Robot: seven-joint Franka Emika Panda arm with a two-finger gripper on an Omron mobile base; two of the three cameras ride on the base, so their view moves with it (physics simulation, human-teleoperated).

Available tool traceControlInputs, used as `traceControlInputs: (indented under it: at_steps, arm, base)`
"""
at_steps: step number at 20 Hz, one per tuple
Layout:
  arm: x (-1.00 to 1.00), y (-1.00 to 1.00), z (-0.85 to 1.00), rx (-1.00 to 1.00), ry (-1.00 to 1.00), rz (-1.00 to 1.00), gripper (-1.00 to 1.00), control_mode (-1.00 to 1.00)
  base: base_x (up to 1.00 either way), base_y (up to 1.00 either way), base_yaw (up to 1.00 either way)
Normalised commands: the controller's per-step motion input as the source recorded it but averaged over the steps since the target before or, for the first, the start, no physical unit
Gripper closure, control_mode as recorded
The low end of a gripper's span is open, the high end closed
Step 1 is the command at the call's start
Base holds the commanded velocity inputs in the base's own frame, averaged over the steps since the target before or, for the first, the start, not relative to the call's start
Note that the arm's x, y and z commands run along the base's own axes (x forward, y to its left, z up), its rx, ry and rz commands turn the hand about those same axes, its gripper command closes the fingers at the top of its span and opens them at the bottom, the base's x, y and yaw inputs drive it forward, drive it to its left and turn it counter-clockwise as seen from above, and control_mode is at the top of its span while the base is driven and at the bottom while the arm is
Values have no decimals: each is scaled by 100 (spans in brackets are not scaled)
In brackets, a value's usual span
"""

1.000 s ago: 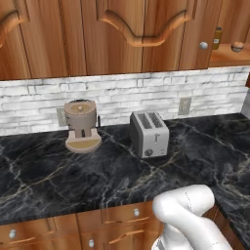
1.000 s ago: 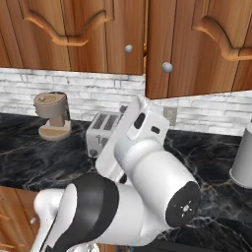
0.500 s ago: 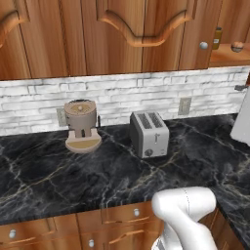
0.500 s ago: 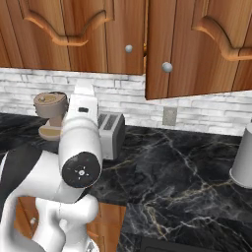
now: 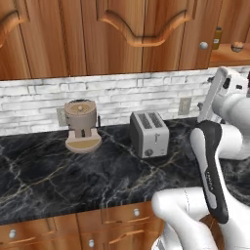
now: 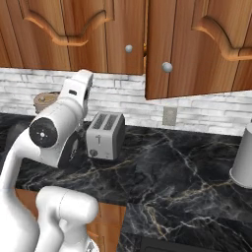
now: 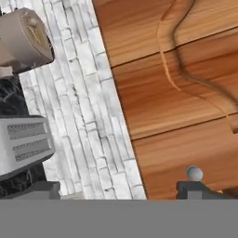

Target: Open the cabinet. Pick the orange and tangerine from the cabinet and place them into the bowl. Then close the cabinet.

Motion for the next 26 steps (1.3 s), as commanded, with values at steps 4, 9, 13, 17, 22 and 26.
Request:
traceControlInputs:
  at_steps: [4,9,13,17,22,26]
  arm:
    - [28,-35,16,1,20,-53,-100,-100]
    - [0,-72,28,5,12,-53,-100,-100]
    - [4,-62,4,1,7,-42,-100,-100]
    - [38,-32,0,0,0,-27,-100,-100]
    - [28,-37,1,0,0,-18,-100,-100]
    - [1,-61,3,0,0,-24,-100,-100]
  base:
    - [0,0,0]
    - [0,0,0]
    - [0,0,0]
    - [0,0,0]
    - [0,0,0]
    - [0,0,0]
